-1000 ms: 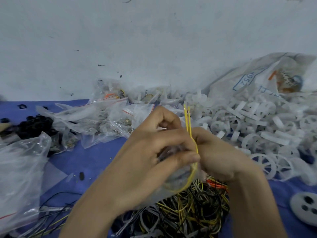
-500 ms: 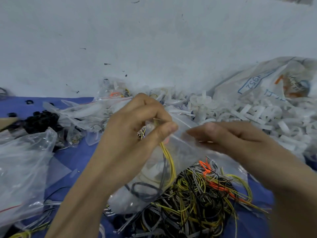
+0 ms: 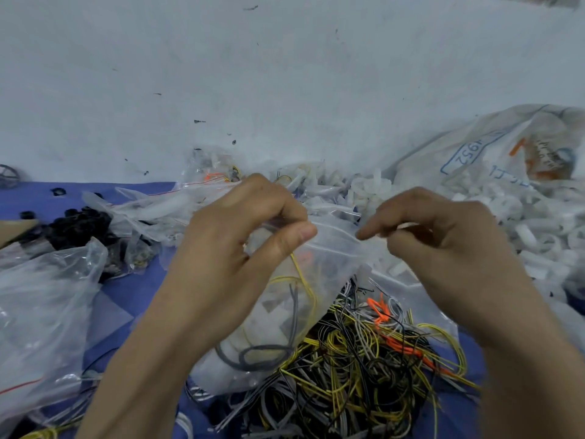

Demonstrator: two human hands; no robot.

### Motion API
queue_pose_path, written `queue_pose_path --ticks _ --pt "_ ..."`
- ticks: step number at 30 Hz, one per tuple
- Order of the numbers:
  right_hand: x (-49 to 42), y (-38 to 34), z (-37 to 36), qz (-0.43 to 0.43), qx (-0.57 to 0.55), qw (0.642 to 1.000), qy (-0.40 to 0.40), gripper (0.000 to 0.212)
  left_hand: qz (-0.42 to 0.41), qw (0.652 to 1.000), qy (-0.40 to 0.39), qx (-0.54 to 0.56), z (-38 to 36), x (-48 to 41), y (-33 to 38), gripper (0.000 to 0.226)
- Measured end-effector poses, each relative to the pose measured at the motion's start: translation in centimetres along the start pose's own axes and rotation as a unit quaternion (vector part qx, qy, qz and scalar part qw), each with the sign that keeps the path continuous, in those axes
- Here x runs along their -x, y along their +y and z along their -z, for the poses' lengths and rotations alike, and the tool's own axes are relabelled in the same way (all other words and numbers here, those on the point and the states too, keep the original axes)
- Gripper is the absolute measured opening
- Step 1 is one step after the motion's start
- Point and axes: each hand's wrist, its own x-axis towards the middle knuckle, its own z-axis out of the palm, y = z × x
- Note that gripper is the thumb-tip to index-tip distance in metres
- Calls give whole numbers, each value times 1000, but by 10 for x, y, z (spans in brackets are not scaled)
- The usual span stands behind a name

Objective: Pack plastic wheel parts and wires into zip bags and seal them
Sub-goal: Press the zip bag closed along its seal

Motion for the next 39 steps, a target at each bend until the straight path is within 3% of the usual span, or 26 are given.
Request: queue_pose_path --ticks 3,5,7,10,17,19,20,22,26,29,31,34,36,39 --pt "1 -14 -18 15 -90 988 -122 29 -5 1000 -21 9 -6 -1 4 11" --pt "-3 -9 -31 -8 -114 972 -203 20 -7 999 -38 16 -8 -1 3 11" --pt "-5 -3 -37 -43 -154 960 -230 14 -7 999 -44 27 -9 0 1 12" --pt "-5 -1 -36 -35 -193 949 -248 24 -1 998 -46 46 -9 -1 -2 13" --pt "-1 -1 -32 -76 -109 922 -363 31 -14 995 -93 42 -19 0 7 14" --pt "2 0 -37 -100 -54 915 -386 22 -32 990 -119 65 -25 1 12 15" --pt "0 -1 -39 -169 -40 909 -378 24 -41 988 -128 71 -28 2 14 15" --pt "2 0 -42 -203 26 899 -388 32 -41 987 -135 79 -30 2 16 15" --pt "0 -7 -32 -94 -70 908 -403 40 1 993 -100 69 -19 0 8 6" --pt "0 -3 -24 -63 -197 907 -368 41 63 988 -74 119 -11 0 2 22" --pt "1 0 -26 -47 -233 891 -388 42 111 972 -79 192 -10 2 -1 33" --pt "0 5 -28 -64 -248 898 -356 45 160 950 -112 242 -8 4 -7 40" --pt "-2 13 -25 -96 -267 905 -317 38 168 950 -131 228 -5 5 -10 31" --pt "-2 20 -16 -68 -294 904 -303 23 168 960 -124 188 -5 4 -8 22"
